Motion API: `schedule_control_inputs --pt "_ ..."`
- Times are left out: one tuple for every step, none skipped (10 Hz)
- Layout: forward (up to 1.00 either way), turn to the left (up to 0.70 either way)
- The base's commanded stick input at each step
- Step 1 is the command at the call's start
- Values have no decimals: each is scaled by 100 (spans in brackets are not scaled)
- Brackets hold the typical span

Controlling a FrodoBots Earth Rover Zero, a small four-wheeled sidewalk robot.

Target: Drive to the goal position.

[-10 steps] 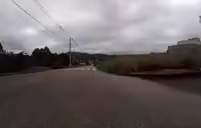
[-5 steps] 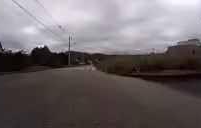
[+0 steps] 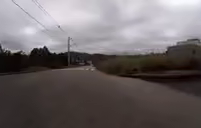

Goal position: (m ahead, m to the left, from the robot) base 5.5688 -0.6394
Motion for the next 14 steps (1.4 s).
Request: schedule_control_inputs --pt "45 0" --pt "45 0" --pt "45 0" --pt "45 0" --pt "45 0" --pt "45 0" --pt "45 0" --pt "45 0" --pt "45 0" --pt "45 0" --pt "45 0" --pt "45 0" --pt "45 0" --pt "45 0"
